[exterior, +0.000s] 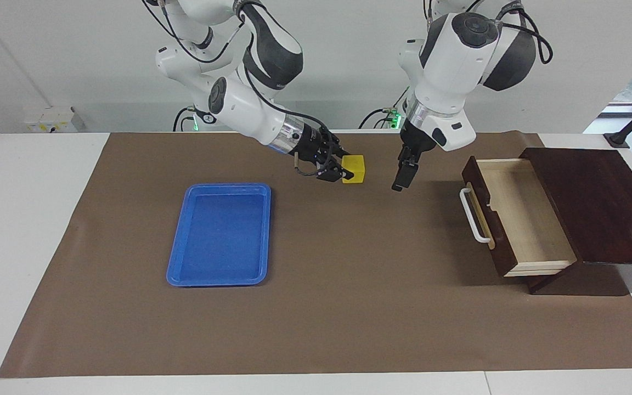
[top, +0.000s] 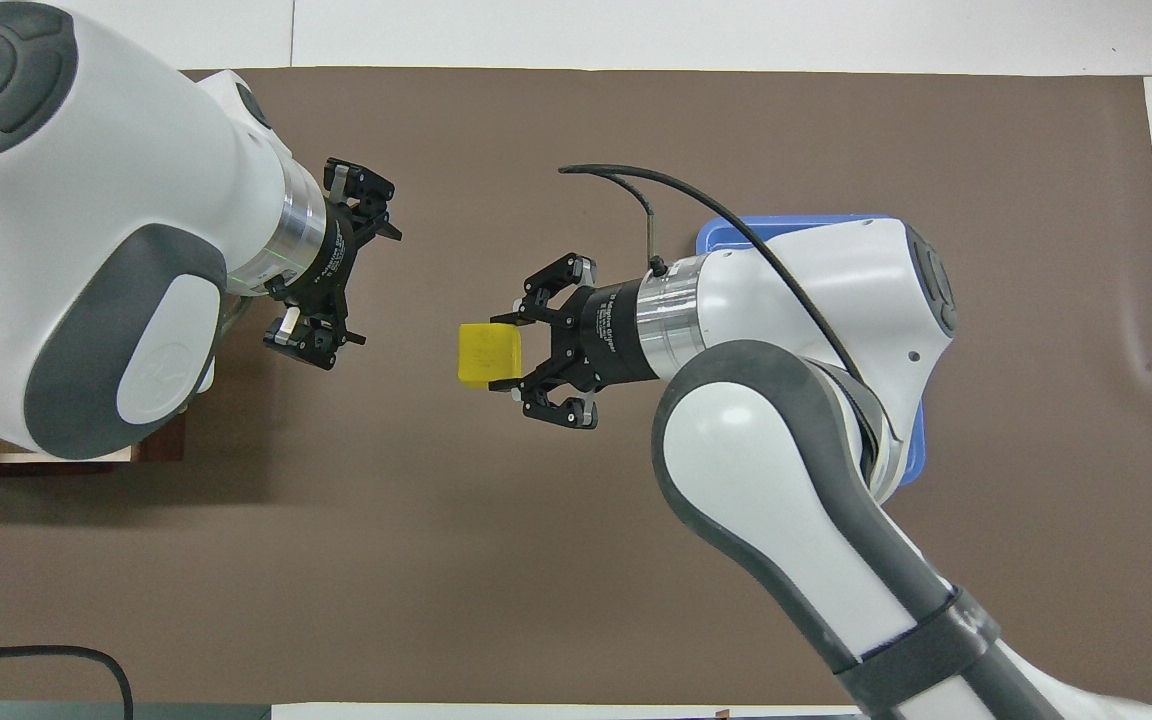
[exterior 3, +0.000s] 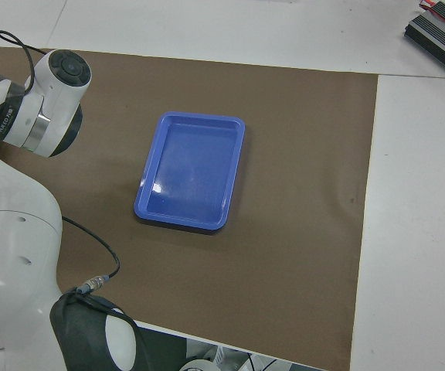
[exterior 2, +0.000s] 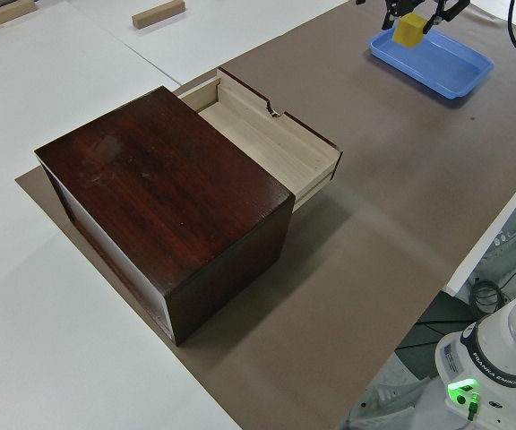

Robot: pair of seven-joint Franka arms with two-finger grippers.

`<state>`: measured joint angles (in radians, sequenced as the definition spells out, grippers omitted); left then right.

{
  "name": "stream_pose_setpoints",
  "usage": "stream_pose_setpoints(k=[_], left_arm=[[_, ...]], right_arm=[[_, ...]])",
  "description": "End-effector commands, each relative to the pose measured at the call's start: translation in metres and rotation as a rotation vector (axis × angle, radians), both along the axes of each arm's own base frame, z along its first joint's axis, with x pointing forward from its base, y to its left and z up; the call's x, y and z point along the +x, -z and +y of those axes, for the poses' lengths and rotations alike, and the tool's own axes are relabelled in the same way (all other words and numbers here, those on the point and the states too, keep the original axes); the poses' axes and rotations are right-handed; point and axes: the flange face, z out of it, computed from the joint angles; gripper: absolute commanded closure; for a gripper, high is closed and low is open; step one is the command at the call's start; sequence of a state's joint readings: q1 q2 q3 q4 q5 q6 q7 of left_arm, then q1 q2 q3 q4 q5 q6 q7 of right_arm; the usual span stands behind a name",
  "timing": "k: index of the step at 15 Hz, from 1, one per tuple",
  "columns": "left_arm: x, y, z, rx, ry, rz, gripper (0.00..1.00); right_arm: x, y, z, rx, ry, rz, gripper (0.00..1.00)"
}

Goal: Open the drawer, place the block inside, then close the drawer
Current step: 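Carry the block toward the left gripper while the left gripper approaches it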

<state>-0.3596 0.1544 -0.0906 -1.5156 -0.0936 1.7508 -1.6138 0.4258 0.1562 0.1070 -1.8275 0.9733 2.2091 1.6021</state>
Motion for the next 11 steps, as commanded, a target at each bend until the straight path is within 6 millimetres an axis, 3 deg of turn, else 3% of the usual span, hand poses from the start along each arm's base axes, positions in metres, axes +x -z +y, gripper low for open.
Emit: stream_pose_setpoints(k=[1,3,6,11], left_arm=[[-0.002,-0.002,0.016,-0.02,-0.04,-0.02,0.0],[-0.006,0.0,0.01,-0.018,-0.049,-0.012,0.0],[-0.008,0.001,0.011,-0.007,-0.23,0.029,0.0],[-0.028,0.007,0.004,0.033,-0.22,0.083,0.0]], right_arm=[[-0.002,-0.004,0.005,0.022,0.014,0.008,1.0],[-0.003,-0.004,0.007,0.022,0.013,0.006,1.0],[-0.003,-0.005,0.006,0.026,0.012,0.009,1.0],[-0.001,-0.005,0.005,0.028,0.016,0.011,1.0]])
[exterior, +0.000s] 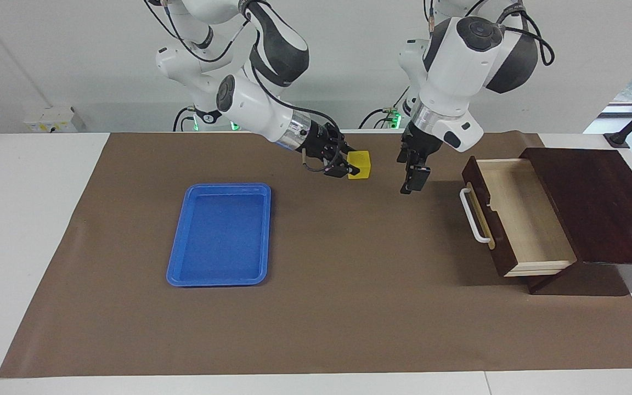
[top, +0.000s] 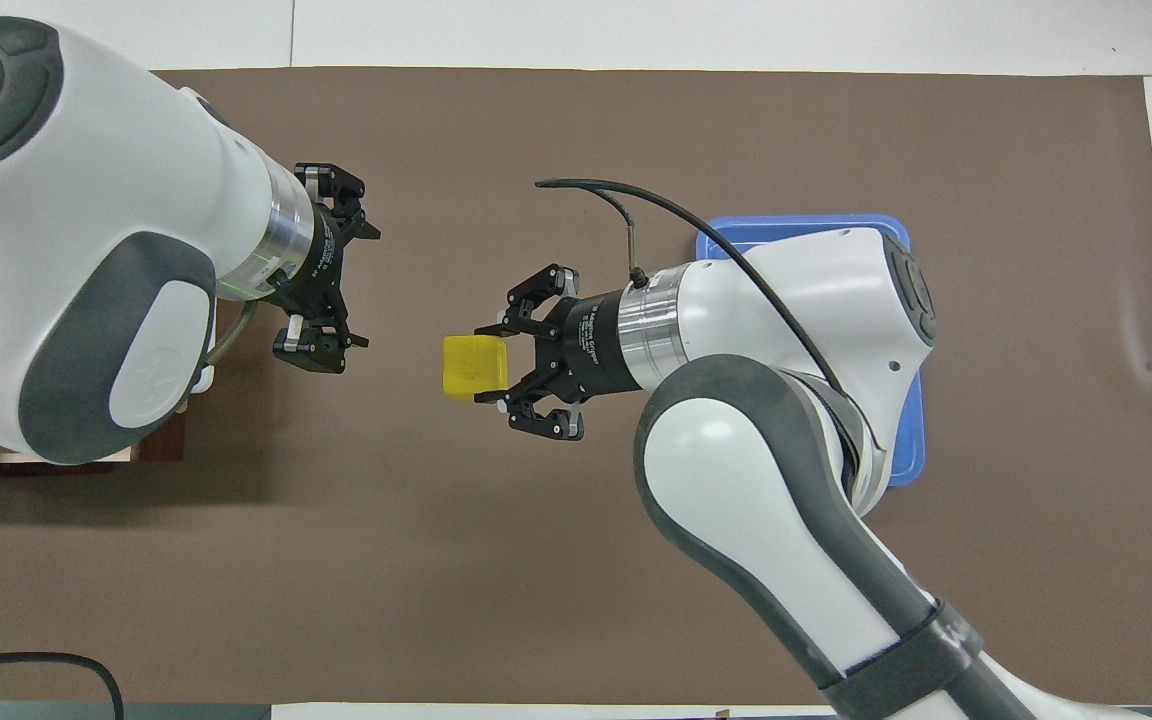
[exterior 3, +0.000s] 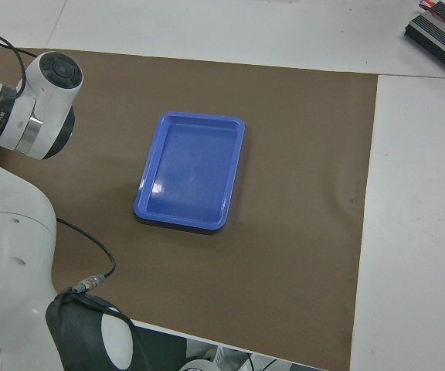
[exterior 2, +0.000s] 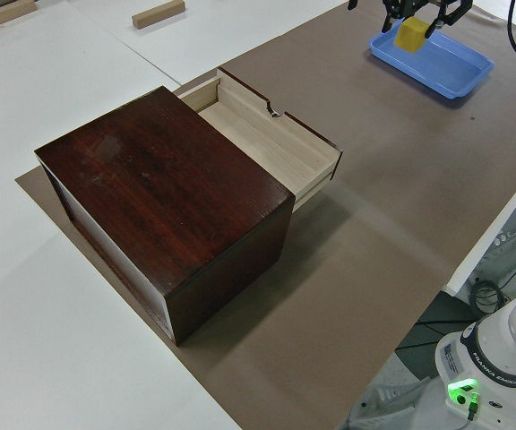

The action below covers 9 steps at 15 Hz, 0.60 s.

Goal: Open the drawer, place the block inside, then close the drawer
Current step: 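Carry the block toward the left gripper while the left gripper approaches it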

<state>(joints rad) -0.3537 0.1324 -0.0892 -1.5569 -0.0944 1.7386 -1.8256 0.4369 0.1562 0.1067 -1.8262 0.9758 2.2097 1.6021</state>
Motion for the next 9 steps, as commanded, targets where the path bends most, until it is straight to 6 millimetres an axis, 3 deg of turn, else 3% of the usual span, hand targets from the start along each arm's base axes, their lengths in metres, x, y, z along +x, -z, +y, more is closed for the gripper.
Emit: stream_pose_setpoints(k=[1,5,9], left_arm=[[-0.027,0.001,-0.004,0.031,-0.004,0.057,0.0],[-0.057,0.004,-0.035,0.118,0.011,0.078,0.0],[-0.06,0.0,-0.046,0.111,-0.08,0.056,0.0]], right_arm=[[0.002,-0.003,-0.002,0.025,0.026,0.013,1.0],[0.004,-0.004,-0.005,0.039,0.042,0.023,1.0],[0.004,-0.002,-0.004,0.037,0.044,0.022,1.0]])
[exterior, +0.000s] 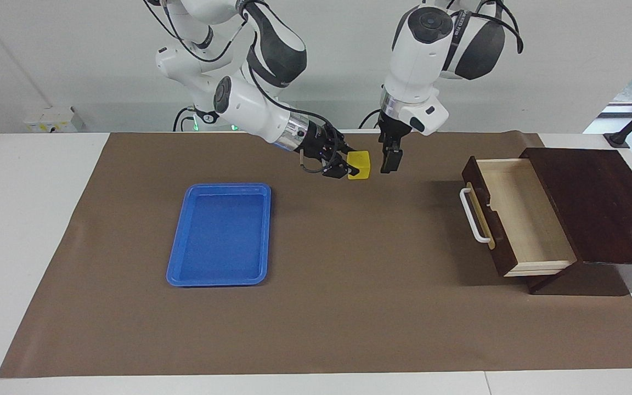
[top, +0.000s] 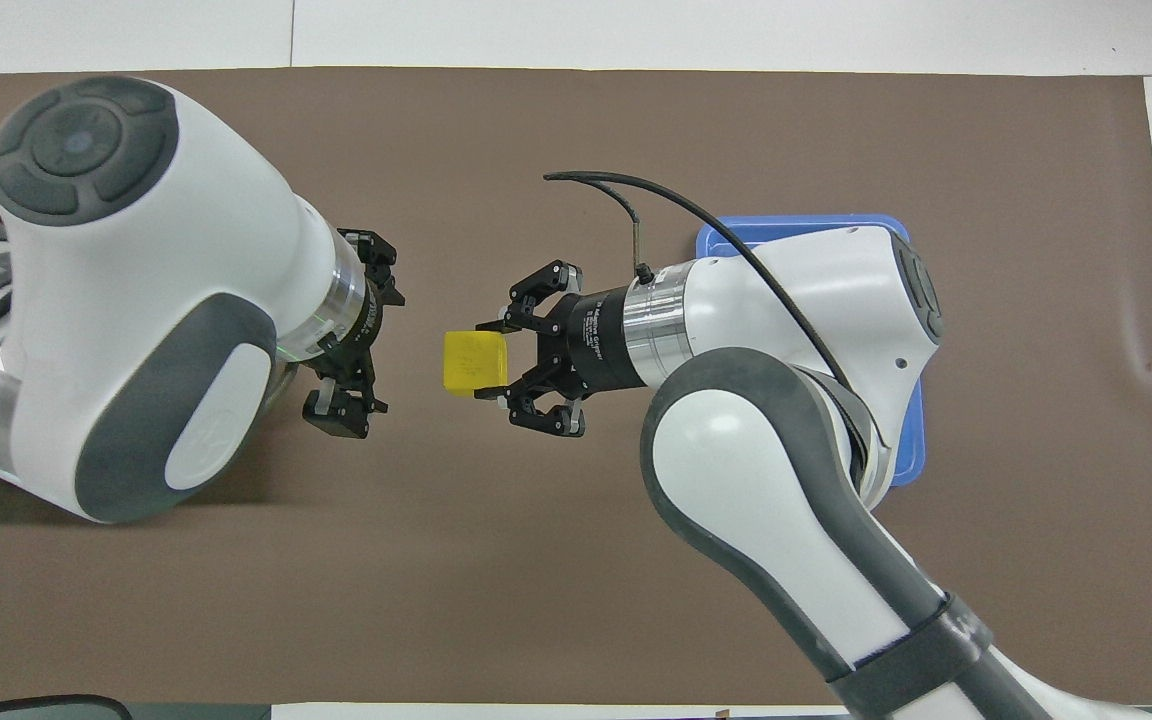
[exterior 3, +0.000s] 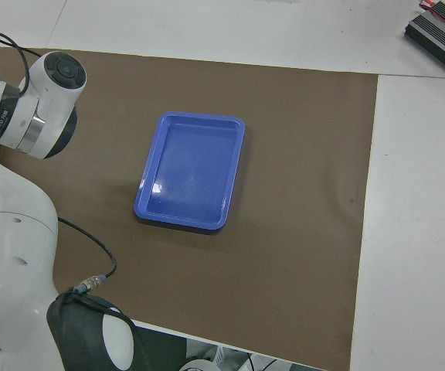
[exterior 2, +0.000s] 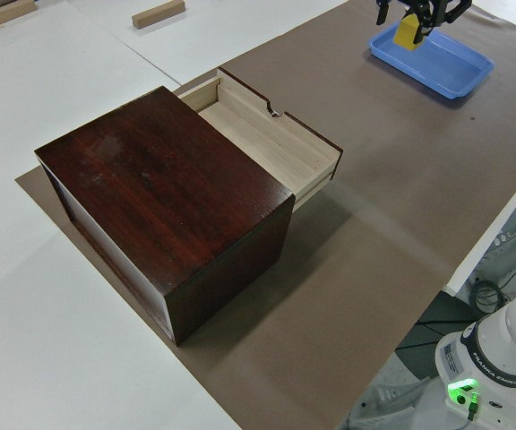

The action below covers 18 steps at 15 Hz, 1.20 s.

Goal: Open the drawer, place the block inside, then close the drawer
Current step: 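Grasp the yellow block with the left gripper and open the right gripper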

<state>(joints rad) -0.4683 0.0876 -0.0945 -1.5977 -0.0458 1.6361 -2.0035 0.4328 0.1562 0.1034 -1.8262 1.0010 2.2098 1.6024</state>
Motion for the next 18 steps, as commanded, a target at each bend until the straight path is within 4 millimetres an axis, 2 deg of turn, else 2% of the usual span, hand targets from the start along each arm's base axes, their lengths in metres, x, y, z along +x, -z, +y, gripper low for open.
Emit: stream_pose_setpoints(k=[1,6,8,11,18], left_arm=[[-0.007,-0.003,-0.003,0.017,-0.049,-0.031,0.0],[-0.003,0.003,-0.015,0.055,-0.063,-0.098,0.0],[-0.002,0.013,-0.033,0.074,-0.042,-0.096,0.0],[-0.003,0.02,-0.046,0.083,-0.045,-0.096,0.0],[-0.007,0.022,-0.054,0.081,-0.049,-0.106,0.0]], right_arm=[[0.001,-0.002,0.0,0.018,0.027,0.01,1.0],[0.001,-0.003,-0.001,0.019,0.028,0.009,1.0],[0.001,-0.002,-0.001,0.018,0.027,0.01,1.0],[0.0,-0.002,0.0,0.018,0.025,0.008,1.0],[0.0,-0.002,0.0,0.018,0.026,0.009,1.0]])
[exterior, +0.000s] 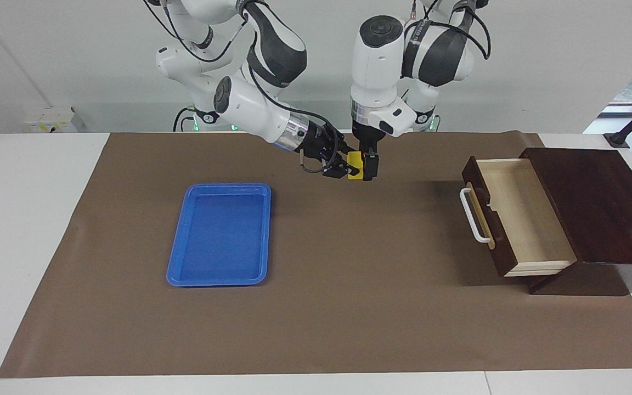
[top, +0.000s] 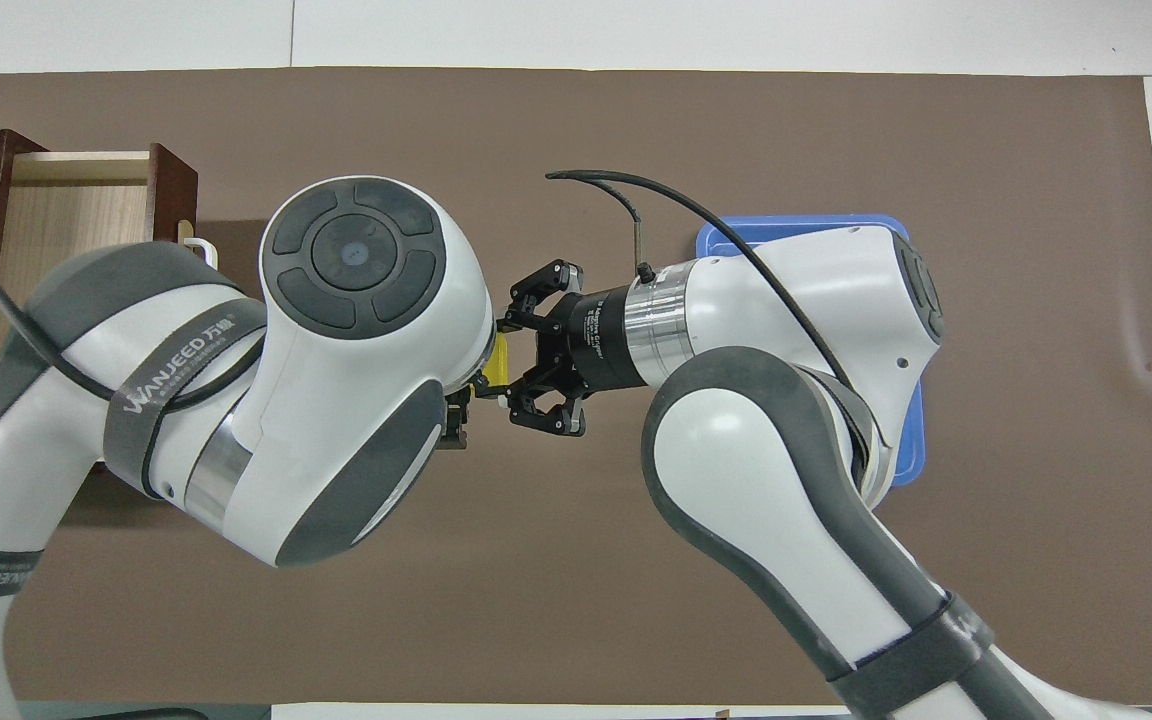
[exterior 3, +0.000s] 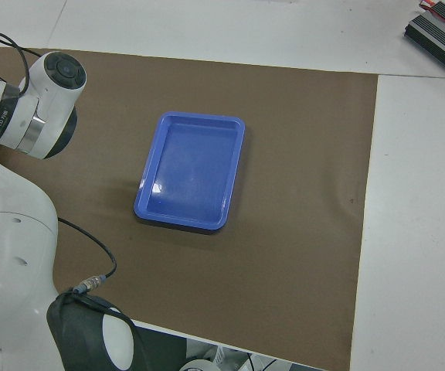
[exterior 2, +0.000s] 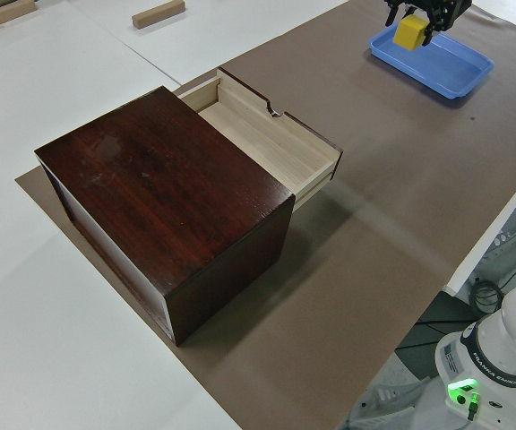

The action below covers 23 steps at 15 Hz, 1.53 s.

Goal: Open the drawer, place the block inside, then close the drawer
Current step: 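Grasp the yellow block with the left gripper and open the right gripper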

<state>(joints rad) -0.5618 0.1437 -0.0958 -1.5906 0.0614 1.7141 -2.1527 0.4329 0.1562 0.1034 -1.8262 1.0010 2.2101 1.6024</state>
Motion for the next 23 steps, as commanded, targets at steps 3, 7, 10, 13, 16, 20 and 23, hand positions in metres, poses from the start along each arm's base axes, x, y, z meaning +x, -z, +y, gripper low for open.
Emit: stream_pose_setpoints(k=[3,7,10,13,16,20,23], left_arm=[[0.001,0.0,-0.004,0.012,-0.01,-0.021,0.1],[0.004,0.002,-0.003,0.002,-0.013,-0.033,0.85],[0.005,0.004,-0.003,-0.005,-0.014,-0.039,1.0],[0.007,0.004,-0.002,-0.004,-0.016,-0.039,1.0],[0.007,0.0,0.0,-0.015,-0.016,-0.038,1.0],[0.009,-0.017,0.018,-0.016,-0.037,-0.04,1.0],[0.023,-0.027,0.052,-0.009,-0.02,-0.034,1.0]], right_arm=[[0.0,-0.002,0.0,0.018,0.026,0.01,1.0],[0.0,-0.002,0.0,0.018,0.026,0.01,1.0],[0.0,-0.002,0.0,0.018,0.026,0.01,1.0],[0.0,-0.002,0.0,0.017,0.028,0.012,1.0],[0.0,-0.003,0.001,0.016,0.044,0.028,0.01],[0.007,-0.004,-0.009,0.018,0.057,0.033,0.0],[0.025,-0.013,-0.042,0.022,0.066,0.052,0.0]])
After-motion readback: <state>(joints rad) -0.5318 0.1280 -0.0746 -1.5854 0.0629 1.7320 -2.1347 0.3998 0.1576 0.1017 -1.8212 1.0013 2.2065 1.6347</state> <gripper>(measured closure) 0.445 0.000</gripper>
